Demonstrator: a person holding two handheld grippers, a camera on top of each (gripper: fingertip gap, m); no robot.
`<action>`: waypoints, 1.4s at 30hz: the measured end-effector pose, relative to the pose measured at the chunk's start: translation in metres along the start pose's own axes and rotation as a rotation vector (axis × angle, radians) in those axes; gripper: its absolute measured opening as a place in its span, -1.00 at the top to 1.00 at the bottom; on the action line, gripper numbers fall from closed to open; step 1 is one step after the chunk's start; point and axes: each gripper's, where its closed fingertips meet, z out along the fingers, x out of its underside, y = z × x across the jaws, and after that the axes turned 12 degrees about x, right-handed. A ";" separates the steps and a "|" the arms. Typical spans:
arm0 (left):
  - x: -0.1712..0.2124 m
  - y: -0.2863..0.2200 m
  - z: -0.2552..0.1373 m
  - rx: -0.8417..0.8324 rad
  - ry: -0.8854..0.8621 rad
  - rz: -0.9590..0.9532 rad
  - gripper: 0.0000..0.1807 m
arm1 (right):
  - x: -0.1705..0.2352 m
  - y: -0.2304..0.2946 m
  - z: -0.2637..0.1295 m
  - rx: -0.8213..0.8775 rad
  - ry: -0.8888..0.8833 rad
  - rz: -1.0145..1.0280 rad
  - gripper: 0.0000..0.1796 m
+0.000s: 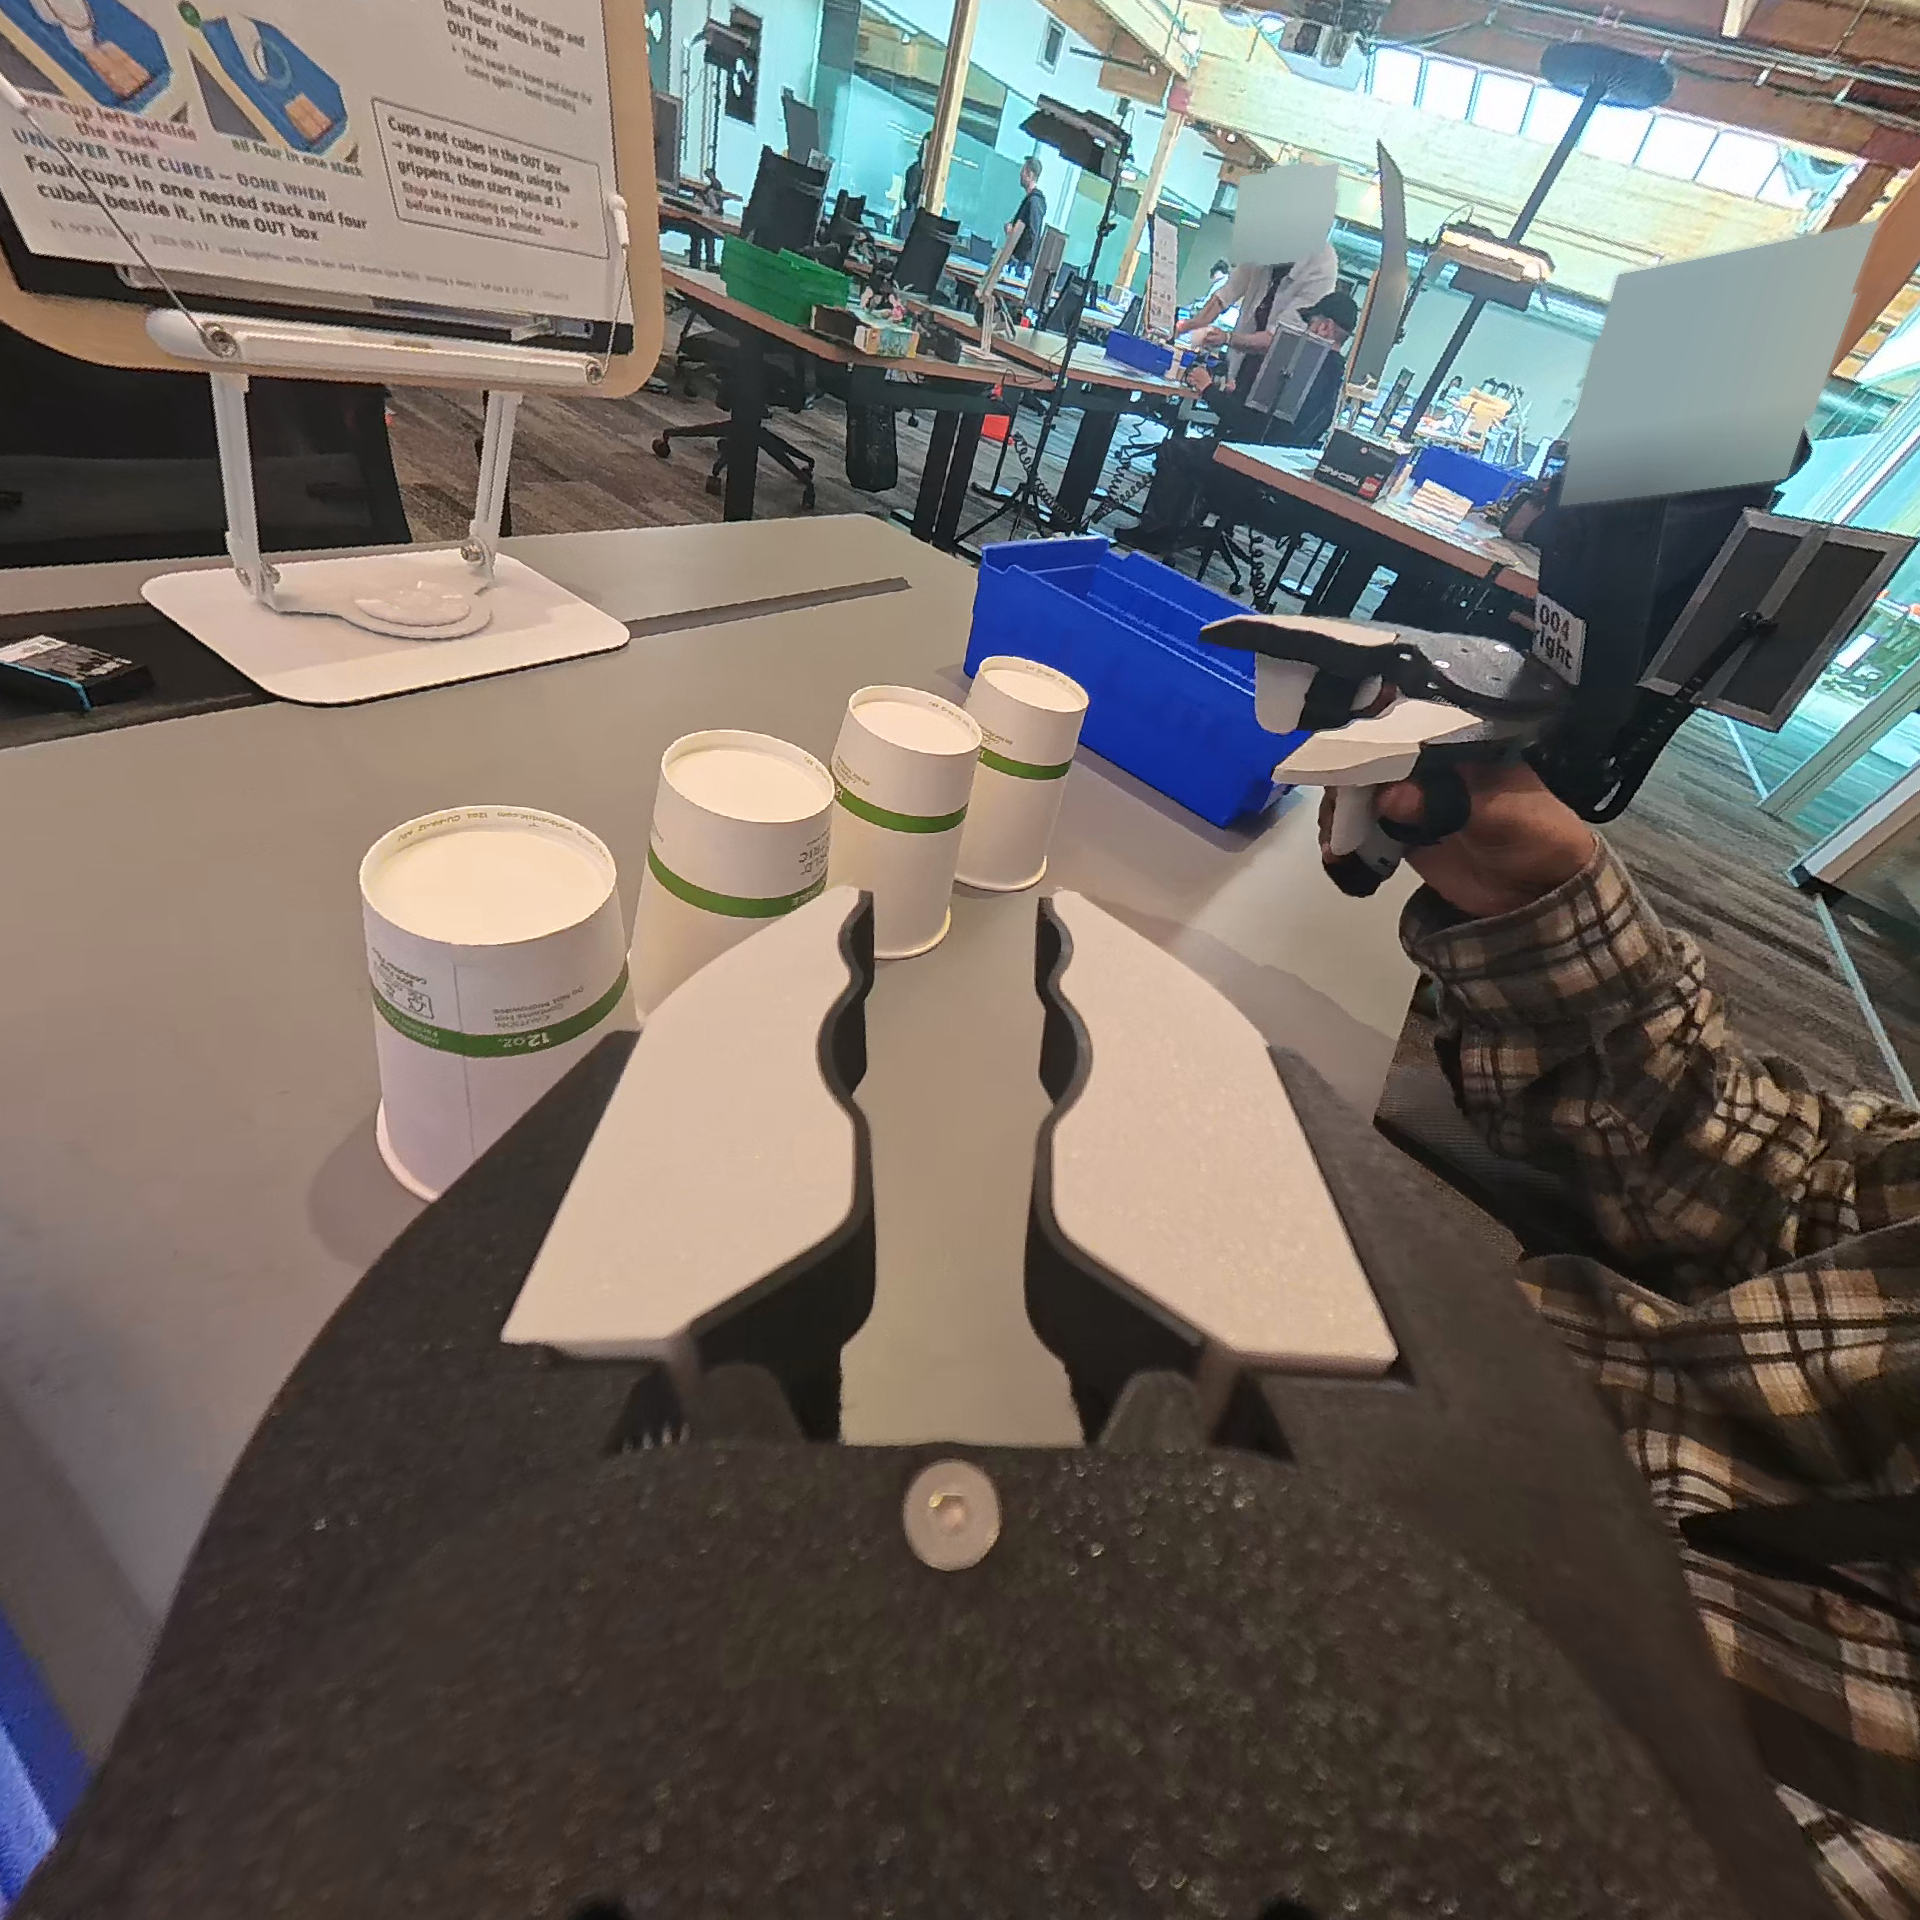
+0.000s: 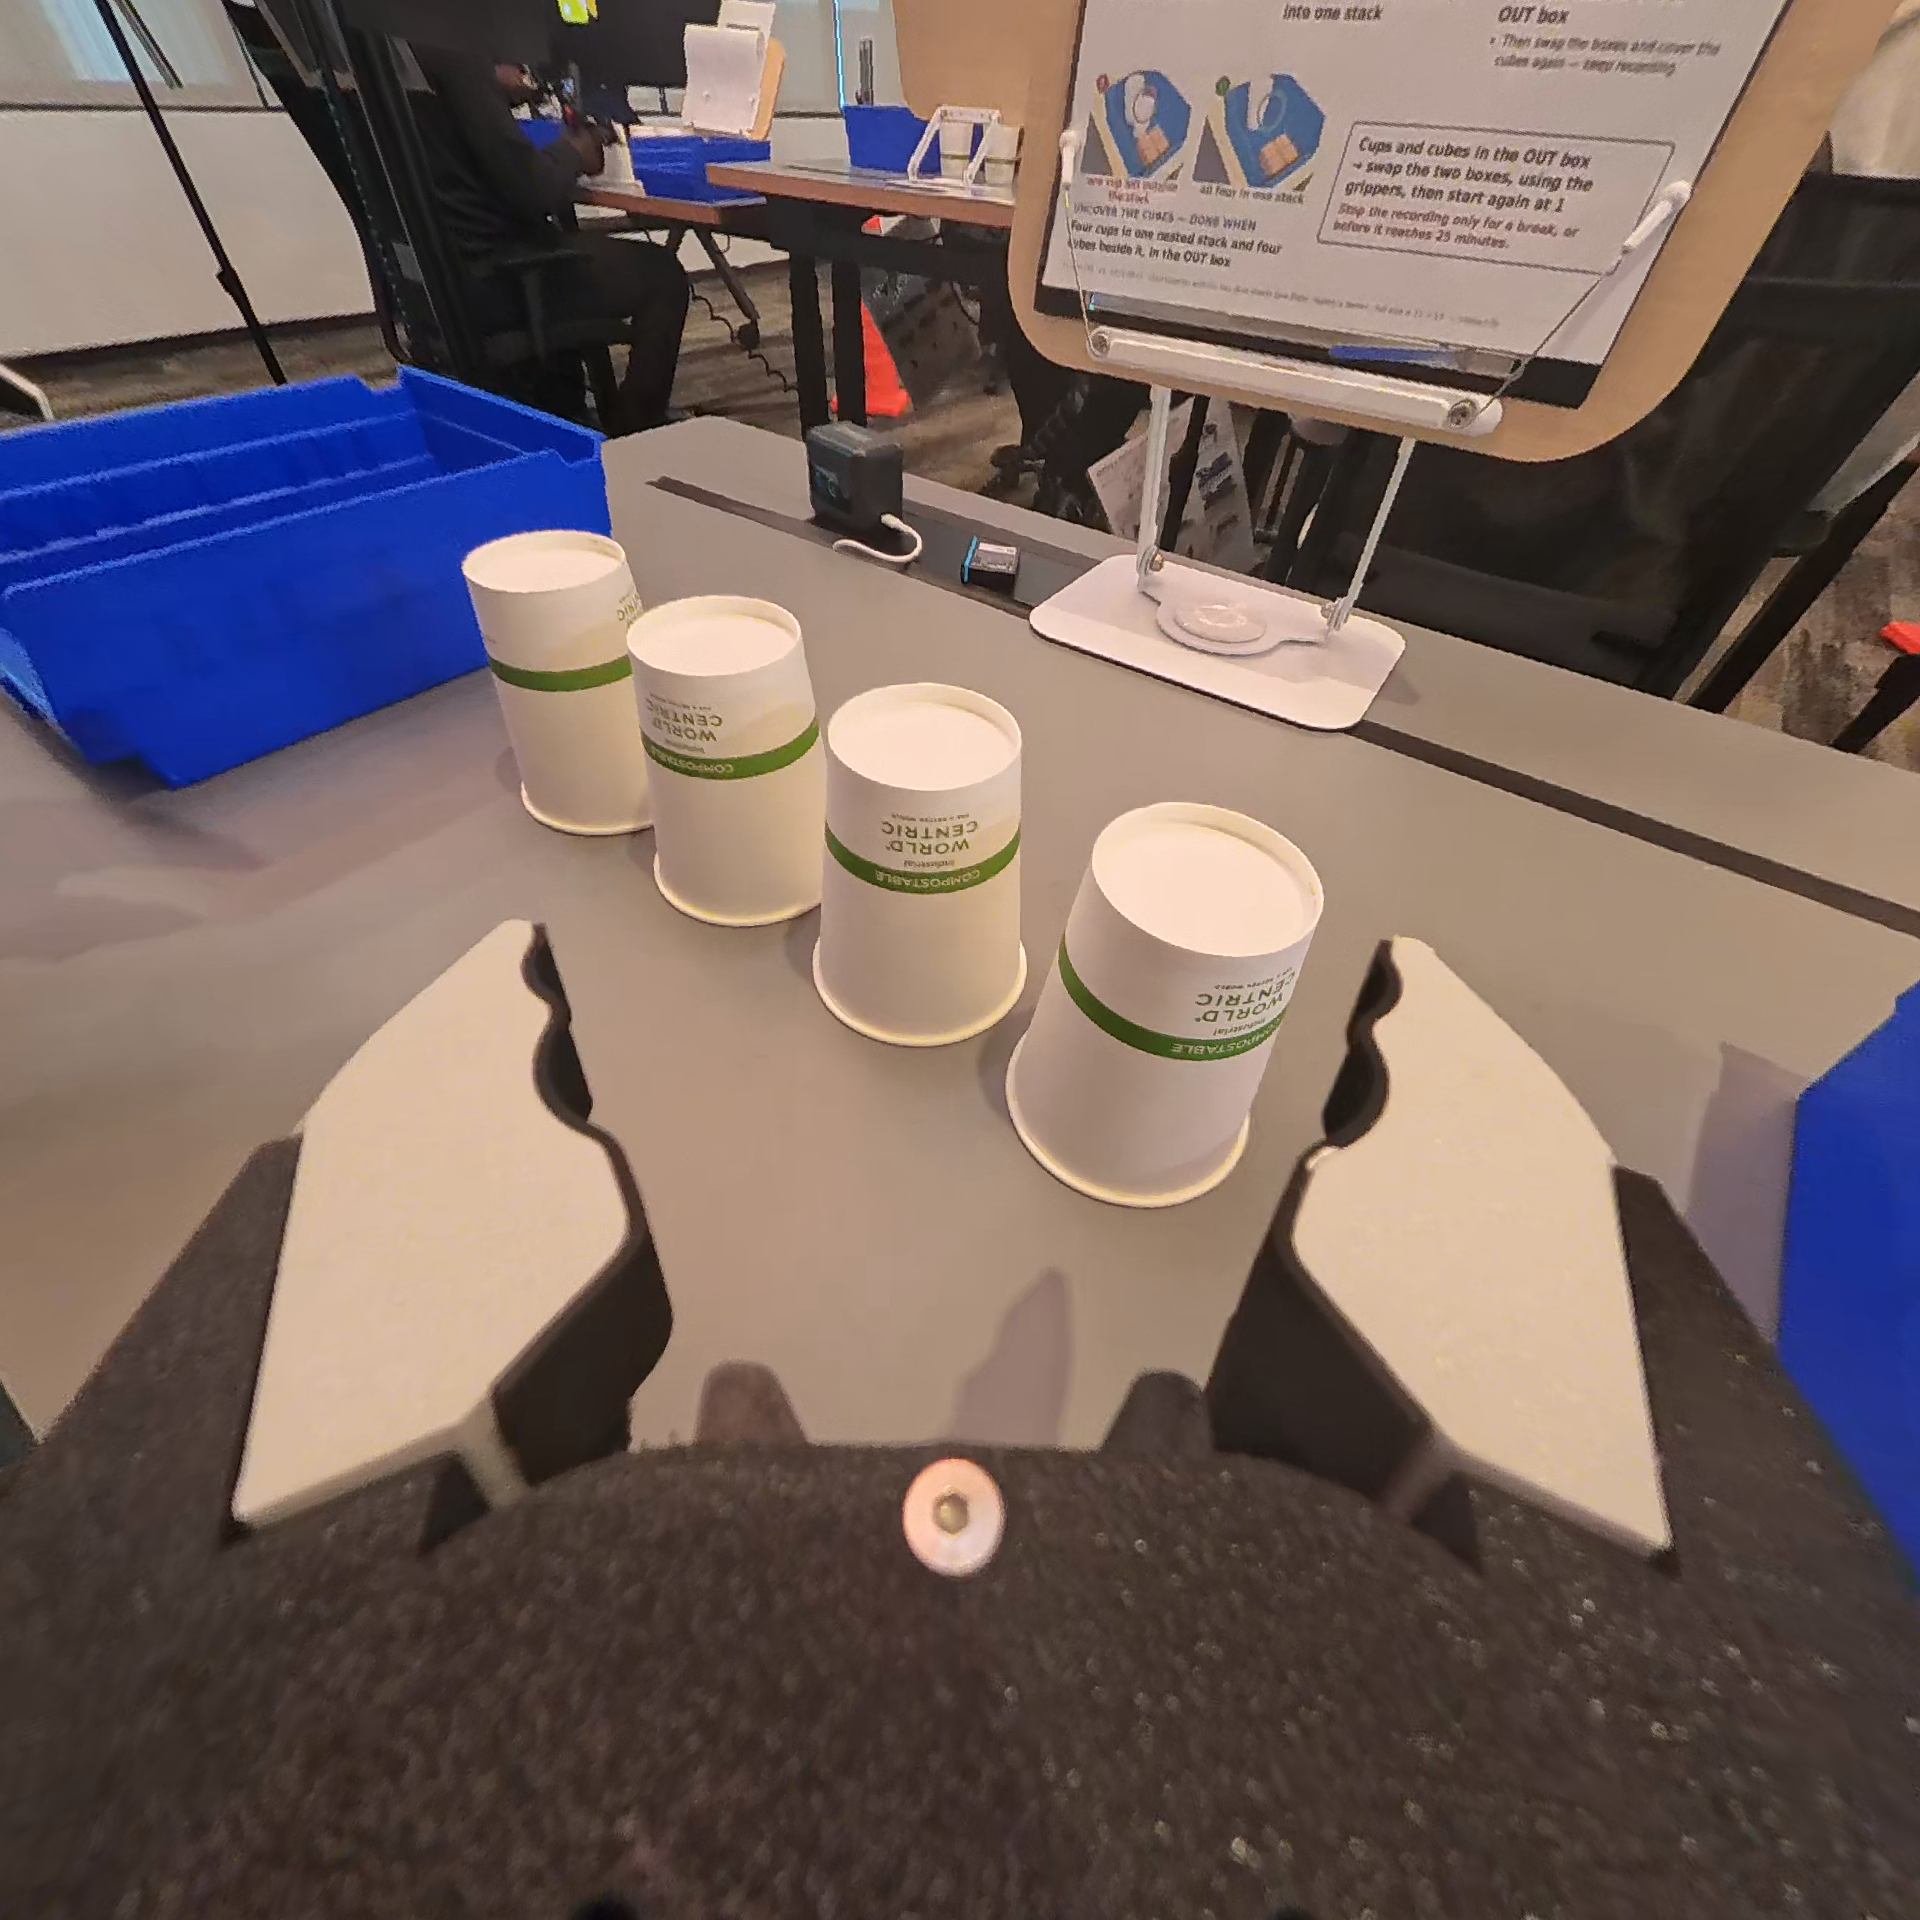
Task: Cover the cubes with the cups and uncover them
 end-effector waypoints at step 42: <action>-0.025 -0.018 -0.037 0.007 -0.047 0.038 0.67 | -0.072 0.047 0.019 -0.172 0.202 -0.393 -0.56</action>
